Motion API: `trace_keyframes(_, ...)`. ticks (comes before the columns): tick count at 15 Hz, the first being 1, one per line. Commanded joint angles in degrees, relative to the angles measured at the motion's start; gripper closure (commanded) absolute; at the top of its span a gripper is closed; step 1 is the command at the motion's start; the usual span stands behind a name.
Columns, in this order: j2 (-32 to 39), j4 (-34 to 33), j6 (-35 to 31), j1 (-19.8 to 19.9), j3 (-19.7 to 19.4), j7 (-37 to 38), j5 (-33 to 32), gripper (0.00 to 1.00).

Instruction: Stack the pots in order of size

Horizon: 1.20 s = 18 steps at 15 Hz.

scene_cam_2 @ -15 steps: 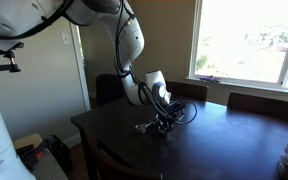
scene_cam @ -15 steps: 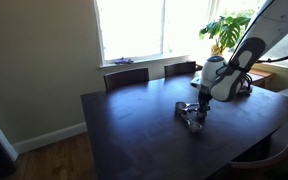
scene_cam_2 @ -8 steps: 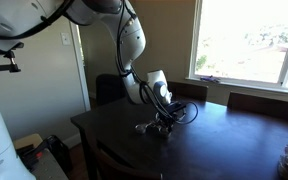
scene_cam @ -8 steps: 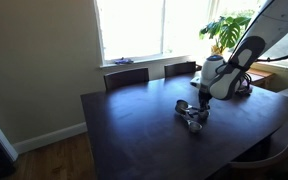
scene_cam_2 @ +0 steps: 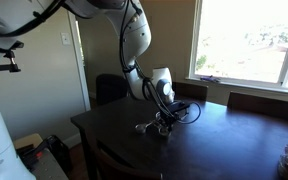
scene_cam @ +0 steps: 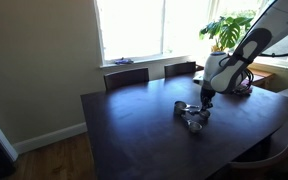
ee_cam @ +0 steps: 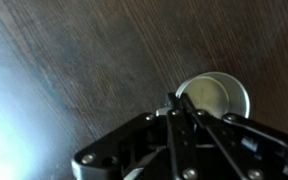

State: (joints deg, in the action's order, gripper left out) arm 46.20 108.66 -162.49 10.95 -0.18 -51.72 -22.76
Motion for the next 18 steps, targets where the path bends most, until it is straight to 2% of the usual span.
trace_keyframes(1,-5.09,4.07,2.57,4.29,3.82,-5.32,1.92,0.94)
trace_keyframes(4,-6.43,4.36,4.21,6.08,5.52,-8.77,3.92,0.94)
trace_keyframes(8,-6.97,3.55,6.59,5.78,5.93,-11.48,6.11,0.94)
trace_keyframes(9,-6.79,3.30,7.33,5.65,6.06,-12.73,6.00,0.69)
trace_keyframes(11,-5.56,1.98,9.49,4.99,6.06,-14.85,5.91,0.68)
trace_keyframes(14,-3.82,0.10,11.48,3.67,5.35,-16.05,5.90,0.49)
trace_keyframes(18,-2.94,-0.62,10.40,3.07,5.23,-17.26,5.68,0.23)
